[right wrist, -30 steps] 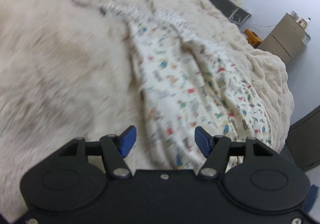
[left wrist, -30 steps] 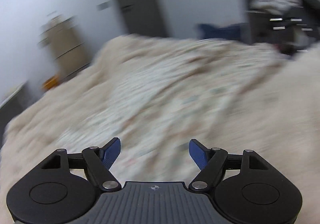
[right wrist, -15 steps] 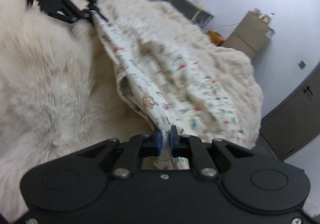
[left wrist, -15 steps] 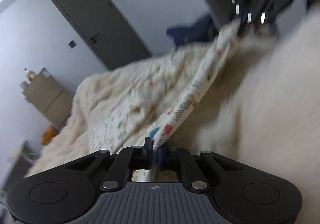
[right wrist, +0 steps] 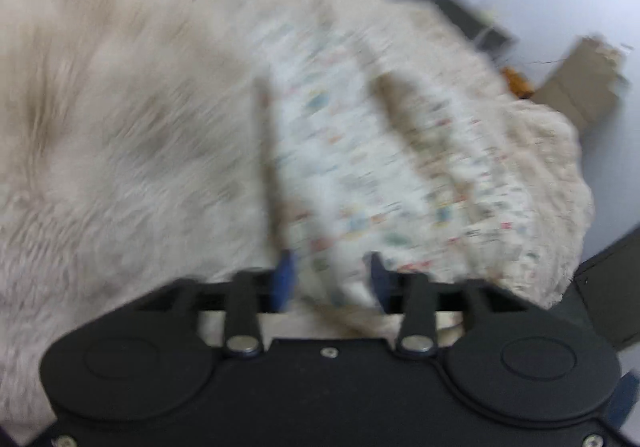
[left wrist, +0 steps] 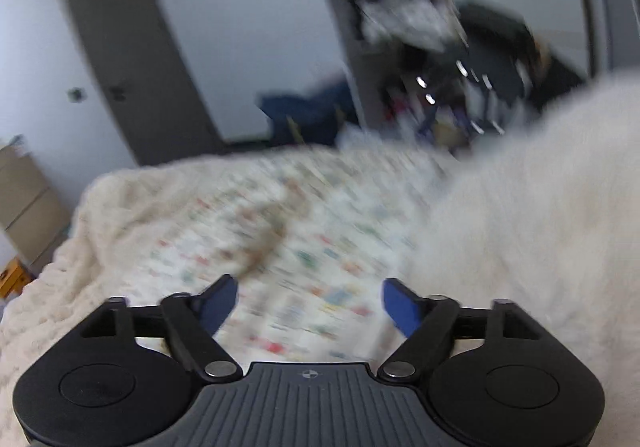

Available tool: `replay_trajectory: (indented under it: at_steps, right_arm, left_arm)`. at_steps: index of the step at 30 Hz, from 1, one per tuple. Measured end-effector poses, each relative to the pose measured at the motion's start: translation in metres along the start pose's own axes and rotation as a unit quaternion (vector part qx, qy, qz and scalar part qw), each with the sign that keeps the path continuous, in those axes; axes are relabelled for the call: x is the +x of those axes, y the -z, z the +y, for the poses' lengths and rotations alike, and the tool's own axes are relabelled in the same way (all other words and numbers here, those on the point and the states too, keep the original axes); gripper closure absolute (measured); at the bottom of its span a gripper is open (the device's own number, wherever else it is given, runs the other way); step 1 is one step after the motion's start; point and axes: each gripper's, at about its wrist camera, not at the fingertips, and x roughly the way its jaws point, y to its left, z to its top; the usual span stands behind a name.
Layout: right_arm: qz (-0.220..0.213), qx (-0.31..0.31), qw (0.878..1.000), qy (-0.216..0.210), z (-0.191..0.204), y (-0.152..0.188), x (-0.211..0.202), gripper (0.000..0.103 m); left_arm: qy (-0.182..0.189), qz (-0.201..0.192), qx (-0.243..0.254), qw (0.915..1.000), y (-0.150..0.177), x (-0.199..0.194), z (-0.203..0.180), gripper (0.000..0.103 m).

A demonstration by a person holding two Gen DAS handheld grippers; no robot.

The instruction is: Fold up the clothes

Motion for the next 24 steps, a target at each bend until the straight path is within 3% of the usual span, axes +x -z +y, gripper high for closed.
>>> replay_trajectory:
  at_steps: [2, 4, 5, 6, 7, 8, 9, 12, 13, 16, 17, 18, 19, 20, 22, 24]
  right_arm:
    - [-0.056, 0.111, 0.992, 0.015, -0.045, 0.007, -0.005, 0.026]
    - [-0.085, 0.261, 0.961, 0.043, -0.101, 0.023, 0.007, 0.026]
    - [-0.089, 0.302, 0.948, 0.051, -0.116, 0.029, 0.011, 0.026]
    - [-0.094, 0.336, 0.935, 0.056, -0.129, 0.038, 0.016, 0.027]
    - [-0.102, 0.387, 0.914, 0.062, -0.148, 0.05, 0.026, 0.027]
    - [-0.114, 0.446, 0.885, 0.074, -0.171, 0.066, 0.042, 0.028]
    - [-0.121, 0.488, 0.86, 0.086, -0.188, 0.08, 0.057, 0.028]
    - [-0.109, 0.553, 0.819, 0.11, -0.214, 0.105, 0.094, 0.028]
    - [-0.106, 0.569, 0.808, 0.114, -0.219, 0.111, 0.103, 0.028]
    - [-0.101, 0.619, 0.772, 0.099, -0.23, 0.133, 0.133, 0.028]
    - [-0.1, 0.634, 0.762, 0.088, -0.233, 0.139, 0.144, 0.028]
    - [-0.1, 0.648, 0.751, 0.076, -0.236, 0.146, 0.154, 0.028]
    - [-0.102, 0.659, 0.742, 0.068, -0.239, 0.15, 0.162, 0.028]
    - [-0.106, 0.668, 0.734, 0.063, -0.241, 0.151, 0.169, 0.03]
    - [-0.115, 0.685, 0.717, 0.053, -0.245, 0.154, 0.182, 0.049]
    - [-0.13, 0.692, 0.708, 0.052, -0.249, 0.153, 0.185, 0.081]
  left_arm:
    - [-0.054, -0.017, -0.044, 0.9974, 0.001, -0.012, 0.035, 0.01]
    - [-0.121, -0.026, -0.105, 0.9868, 0.013, -0.014, 0.084, 0.004]
    - [-0.153, -0.029, -0.145, 0.9772, 0.021, -0.013, 0.113, 0.004]
    - [-0.18, -0.029, -0.212, 0.9601, 0.038, -0.009, 0.152, 0.003]
    - [-0.193, -0.026, -0.273, 0.942, 0.056, -0.003, 0.183, 0.003]
    - [-0.206, -0.021, -0.335, 0.9192, 0.077, 0.004, 0.215, 0.003]
    - [-0.216, -0.011, -0.399, 0.8908, 0.105, 0.014, 0.244, 0.004]
    - [-0.207, 0.017, -0.557, 0.8045, 0.19, 0.048, 0.304, 0.008]
    - [-0.199, 0.022, -0.591, 0.7813, 0.213, 0.057, 0.311, 0.008]
    - [-0.188, 0.03, -0.703, 0.6851, 0.296, 0.095, 0.319, 0.021]
    - [-0.186, 0.016, -0.724, 0.6643, 0.315, 0.106, 0.316, 0.026]
    - [-0.185, 0.005, -0.73, 0.6582, 0.32, 0.11, 0.316, 0.032]
    - [-0.184, -0.01, -0.735, 0.6521, 0.325, 0.114, 0.315, 0.049]
    - [-0.187, -0.039, -0.738, 0.6472, 0.328, 0.118, 0.311, 0.073]
    - [-0.198, -0.068, -0.733, 0.6471, 0.326, 0.121, 0.31, 0.103]
    - [-0.217, -0.091, -0.714, 0.6593, 0.318, 0.113, 0.312, 0.103]
